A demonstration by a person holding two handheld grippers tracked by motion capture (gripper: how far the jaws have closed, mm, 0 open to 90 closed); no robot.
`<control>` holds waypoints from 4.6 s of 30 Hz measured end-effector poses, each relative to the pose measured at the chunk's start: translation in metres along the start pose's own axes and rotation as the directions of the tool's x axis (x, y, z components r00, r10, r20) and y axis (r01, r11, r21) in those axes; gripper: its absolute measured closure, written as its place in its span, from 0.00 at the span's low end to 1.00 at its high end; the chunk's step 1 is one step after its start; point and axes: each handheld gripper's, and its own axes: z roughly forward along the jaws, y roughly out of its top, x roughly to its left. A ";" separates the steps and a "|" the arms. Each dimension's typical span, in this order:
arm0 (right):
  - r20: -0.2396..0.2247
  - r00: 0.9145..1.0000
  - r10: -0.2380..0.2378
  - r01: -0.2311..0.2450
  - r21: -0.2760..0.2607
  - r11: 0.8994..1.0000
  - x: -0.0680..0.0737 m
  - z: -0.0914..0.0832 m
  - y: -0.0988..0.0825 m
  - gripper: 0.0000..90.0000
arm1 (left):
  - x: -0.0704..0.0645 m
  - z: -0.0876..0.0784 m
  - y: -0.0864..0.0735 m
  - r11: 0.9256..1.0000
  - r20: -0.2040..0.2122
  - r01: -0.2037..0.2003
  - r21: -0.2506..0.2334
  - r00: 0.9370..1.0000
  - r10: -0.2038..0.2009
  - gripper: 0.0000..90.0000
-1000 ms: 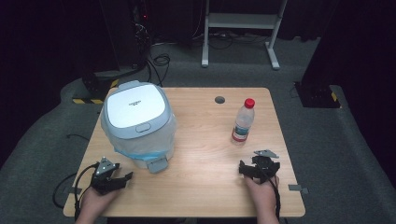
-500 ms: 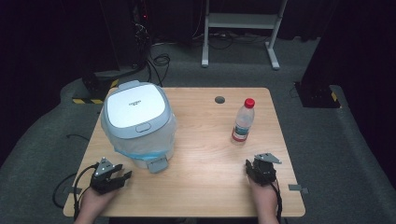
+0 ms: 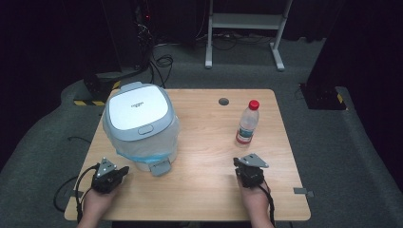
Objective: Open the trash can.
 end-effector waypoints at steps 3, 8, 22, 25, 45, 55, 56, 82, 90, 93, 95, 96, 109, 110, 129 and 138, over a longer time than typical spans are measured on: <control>-0.051 0.998 -0.032 0.031 -0.013 0.999 0.022 0.013 0.020 1.00 | 0.004 0.002 0.013 0.999 -0.055 0.045 -0.028 0.997 -0.047 0.99; -0.086 0.993 -0.074 0.072 -0.026 0.997 0.045 0.033 0.048 1.00 | 0.008 0.003 0.033 0.994 -0.106 0.080 -0.074 0.991 -0.088 0.98; -0.150 0.984 -0.094 0.084 -0.070 0.994 0.085 0.088 0.120 0.99 | 0.025 0.012 0.061 0.992 -0.158 0.084 -0.094 0.983 -0.098 0.99; -0.166 0.981 -0.100 0.090 -0.067 0.994 0.094 0.096 0.125 0.99 | 0.027 0.014 0.063 0.991 -0.139 0.095 -0.091 0.984 -0.108 1.00; -0.143 0.985 -0.099 0.087 -0.087 0.992 0.072 0.060 0.082 1.00 | -0.020 0.045 0.085 0.992 -0.018 0.030 -0.124 0.999 -0.033 1.00; -0.114 0.991 -0.074 0.062 -0.103 0.993 0.060 0.041 0.065 1.00 | -0.032 0.055 0.096 0.995 -0.009 -0.020 -0.099 1.000 0.020 1.00; -0.109 0.991 -0.076 0.064 -0.105 0.992 0.060 0.041 0.064 1.00 | -0.032 0.056 0.096 0.995 -0.007 -0.015 -0.101 1.000 0.015 1.00; -0.076 0.996 -0.052 0.047 -0.073 0.996 0.045 0.048 0.061 0.85 | -0.035 0.034 0.067 0.989 0.002 -0.016 -0.145 1.000 0.017 0.87; -0.086 0.995 -0.048 0.044 -0.046 0.998 0.037 0.028 0.027 0.76 | -0.039 0.022 0.045 0.983 0.047 0.035 -0.178 0.999 -0.027 0.75; -0.076 0.996 -0.047 0.045 -0.031 0.999 0.034 0.022 0.016 0.74 | -0.041 0.016 0.040 0.989 0.065 0.008 -0.149 0.998 0.002 0.70; -0.069 0.997 -0.037 0.036 -0.019 0.999 0.032 0.019 0.009 0.73 | -0.042 0.013 0.039 0.989 0.072 0.006 -0.148 0.997 0.004 0.67; -0.066 0.997 -0.028 0.027 -0.014 1.000 0.031 0.017 0.006 0.73 | -0.046 0.007 0.038 0.988 0.082 0.001 -0.154 0.997 0.012 0.64; -0.012 1.000 -0.008 0.008 -0.001 1.000 0.019 -0.004 -0.023 0.68 | -0.084 -0.005 0.033 0.986 0.165 -0.055 -0.155 0.983 0.080 0.57; -0.012 1.000 -0.002 0.002 -0.003 1.000 0.018 -0.005 -0.025 0.68 | -0.084 -0.005 0.033 0.986 0.165 -0.055 -0.155 0.983 0.080 0.62; -0.013 0.999 0.032 -0.032 -0.002 0.999 0.009 -0.005 -0.033 0.68 | -0.127 0.036 0.048 0.980 0.223 -0.107 -0.166 0.964 0.143 0.77; -0.013 0.999 0.045 -0.045 0.000 0.999 0.007 -0.005 -0.034 0.68 | -0.133 0.049 0.050 0.989 0.250 -0.056 -0.135 0.964 0.089 0.77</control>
